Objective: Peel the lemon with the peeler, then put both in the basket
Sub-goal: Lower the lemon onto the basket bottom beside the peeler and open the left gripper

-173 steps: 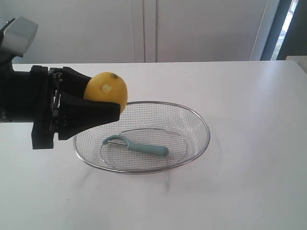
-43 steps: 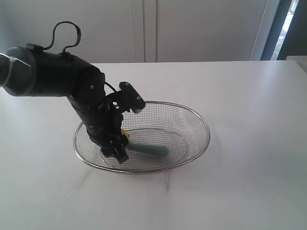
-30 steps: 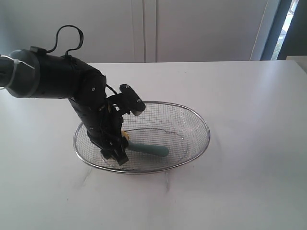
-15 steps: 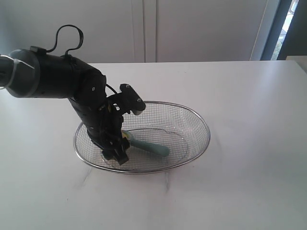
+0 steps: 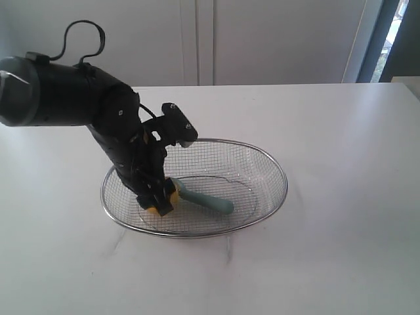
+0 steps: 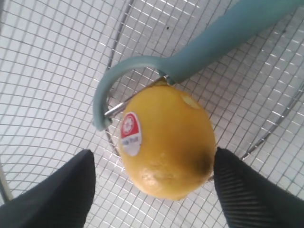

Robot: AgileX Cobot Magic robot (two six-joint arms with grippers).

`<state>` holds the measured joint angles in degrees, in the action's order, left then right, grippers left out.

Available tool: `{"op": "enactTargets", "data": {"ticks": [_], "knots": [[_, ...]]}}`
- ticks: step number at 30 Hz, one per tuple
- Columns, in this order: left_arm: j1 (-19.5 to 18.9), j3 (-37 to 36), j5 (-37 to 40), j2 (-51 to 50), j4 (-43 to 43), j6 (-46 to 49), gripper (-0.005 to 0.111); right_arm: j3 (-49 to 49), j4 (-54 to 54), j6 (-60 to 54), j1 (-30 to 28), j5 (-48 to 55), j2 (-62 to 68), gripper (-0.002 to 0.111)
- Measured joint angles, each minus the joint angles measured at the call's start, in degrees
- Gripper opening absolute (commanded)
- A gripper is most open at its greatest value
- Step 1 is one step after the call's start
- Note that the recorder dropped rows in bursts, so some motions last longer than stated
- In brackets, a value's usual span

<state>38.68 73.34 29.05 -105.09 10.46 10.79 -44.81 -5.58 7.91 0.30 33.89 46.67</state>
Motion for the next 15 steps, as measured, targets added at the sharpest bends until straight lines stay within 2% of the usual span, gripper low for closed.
{"op": "enactTargets", "data": {"ticks": [4,7,15], "knots": [[0.0,0.26,0.14,2.21,0.27,0.0,0.072,0.0,0.0,0.0,0.0,0.0,0.0,0.0],[0.0,0.26,0.14,3.57,0.5,0.0,0.064,0.0,0.0,0.0,0.0,0.0,0.0,0.0],[0.0,0.26,0.65,4.17,0.84,0.0,0.019,0.0,0.0,0.0,0.0,0.0,0.0,0.0]]}}
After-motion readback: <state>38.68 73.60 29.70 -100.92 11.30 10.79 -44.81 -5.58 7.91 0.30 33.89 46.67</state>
